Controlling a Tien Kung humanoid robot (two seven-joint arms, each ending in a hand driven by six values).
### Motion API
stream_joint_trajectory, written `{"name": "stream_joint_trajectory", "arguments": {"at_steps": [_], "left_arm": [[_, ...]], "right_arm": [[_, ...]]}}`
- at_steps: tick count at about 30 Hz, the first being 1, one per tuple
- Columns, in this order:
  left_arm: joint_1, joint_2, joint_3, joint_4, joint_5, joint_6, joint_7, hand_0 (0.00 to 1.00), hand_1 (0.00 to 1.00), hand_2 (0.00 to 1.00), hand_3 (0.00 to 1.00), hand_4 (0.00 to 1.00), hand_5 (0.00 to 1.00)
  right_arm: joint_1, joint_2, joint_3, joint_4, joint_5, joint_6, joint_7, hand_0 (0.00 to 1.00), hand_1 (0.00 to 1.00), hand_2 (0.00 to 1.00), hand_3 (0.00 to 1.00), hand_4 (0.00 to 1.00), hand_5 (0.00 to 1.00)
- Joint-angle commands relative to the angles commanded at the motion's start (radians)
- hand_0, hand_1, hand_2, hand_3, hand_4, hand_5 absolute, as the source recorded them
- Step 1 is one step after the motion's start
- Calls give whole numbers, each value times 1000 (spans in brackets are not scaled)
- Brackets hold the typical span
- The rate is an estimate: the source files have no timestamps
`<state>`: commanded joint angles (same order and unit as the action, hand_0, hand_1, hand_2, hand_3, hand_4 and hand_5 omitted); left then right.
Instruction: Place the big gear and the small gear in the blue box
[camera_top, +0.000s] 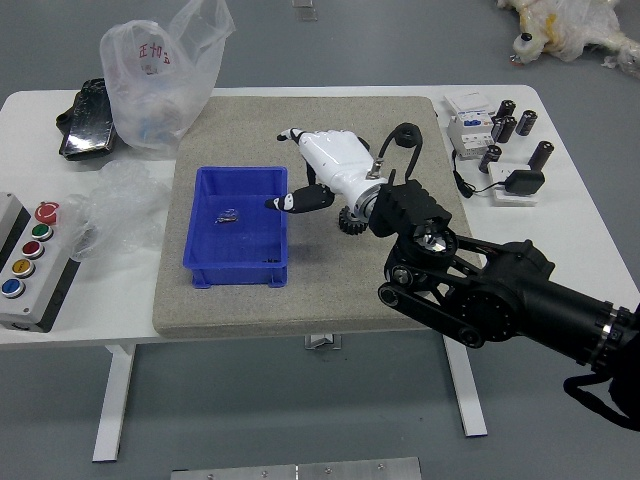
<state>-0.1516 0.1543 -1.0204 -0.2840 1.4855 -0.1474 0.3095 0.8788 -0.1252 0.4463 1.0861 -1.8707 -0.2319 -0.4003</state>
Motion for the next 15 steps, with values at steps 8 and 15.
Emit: {"name": "stream_joint_trajectory", "arguments": {"at_steps": [8, 15], "left_arm": [[-2, 0, 1, 1, -2, 1, -1, 714, 537, 542, 673, 698, 498], [-1, -1, 2, 0, -2, 1, -1, 714, 536, 544, 674, 697, 499]], "right_arm": [[-14, -5, -19, -86, 43, 49, 1, 764, 839, 858, 840, 965, 447], [-19, -3, -53, -131, 71, 59, 9, 796, 834, 834, 828, 958, 432]]}}
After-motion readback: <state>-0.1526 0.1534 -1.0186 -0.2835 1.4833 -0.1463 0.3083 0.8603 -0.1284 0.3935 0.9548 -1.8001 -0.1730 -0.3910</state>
